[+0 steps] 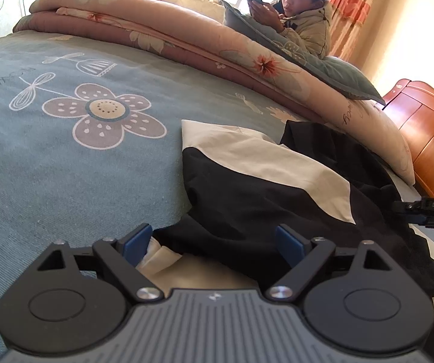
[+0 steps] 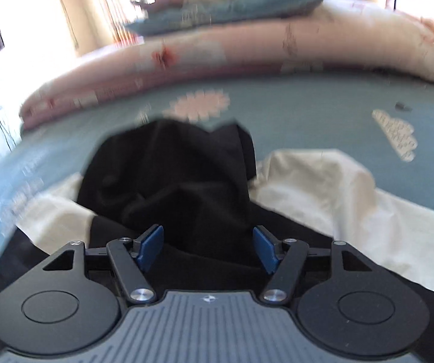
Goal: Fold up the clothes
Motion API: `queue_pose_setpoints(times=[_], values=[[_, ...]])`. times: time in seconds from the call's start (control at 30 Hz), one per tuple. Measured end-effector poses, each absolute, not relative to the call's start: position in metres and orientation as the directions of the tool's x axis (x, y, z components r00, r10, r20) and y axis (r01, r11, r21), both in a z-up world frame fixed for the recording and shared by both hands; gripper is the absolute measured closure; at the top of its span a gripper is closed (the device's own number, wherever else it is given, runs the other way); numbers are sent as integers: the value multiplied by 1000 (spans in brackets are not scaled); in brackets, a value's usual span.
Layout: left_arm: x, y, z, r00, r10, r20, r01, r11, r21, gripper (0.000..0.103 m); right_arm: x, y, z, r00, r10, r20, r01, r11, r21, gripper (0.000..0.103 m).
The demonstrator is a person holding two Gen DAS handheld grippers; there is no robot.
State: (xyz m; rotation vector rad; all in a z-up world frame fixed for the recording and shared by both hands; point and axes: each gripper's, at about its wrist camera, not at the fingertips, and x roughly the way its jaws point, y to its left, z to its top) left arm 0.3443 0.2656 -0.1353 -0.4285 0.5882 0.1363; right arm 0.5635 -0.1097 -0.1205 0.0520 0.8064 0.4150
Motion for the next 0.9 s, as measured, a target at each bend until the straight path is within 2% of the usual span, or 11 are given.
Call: queue_pose_setpoints(times=[0.03,0.07,0.13,0.17,0.33,0.5,0.57,0.67,0.77,0.83,0.9], values=[[344,266,-136,826,4,-564,-245,903,-353,15,567,-106,-124,608,384,-695,-347,916,202,41],[345,266,-136,825,4,-565,-245,903,-352,15,571,-103,-127,597,404,-693,-361,907,218,67],[345,265,-136,825,6,-566,-245,905,-348,15,577,-97,-130,585,439,-682,-386,890,242,82],[345,265,-136,825,6,-566,-245,905,-347,15,580,-91,-130,591,446,-672,-393,887,242,88],[344,266,-138,826,0,-564,-245,900,-359,15,612,-65,-114,656,453,-604,-375,890,261,93],[345,265,-138,824,5,-566,-247,903,-351,15,642,-62,-75,766,478,-430,-318,863,392,93],[345,265,-138,823,9,-568,-247,906,-343,14,649,-68,-68,800,454,-392,-268,855,445,89],[345,264,-139,824,9,-567,-244,908,-340,14,658,-80,-75,787,415,-456,-155,849,505,64],[345,265,-138,825,5,-566,-243,906,-347,14,648,-88,-82,751,360,-554,-144,907,395,57],[345,265,-138,824,3,-566,-243,905,-349,14,630,-105,-81,735,363,-573,-140,908,395,49],[345,265,-137,824,0,-566,-242,904,-352,14,610,-123,-79,717,382,-583,-140,898,416,46]])
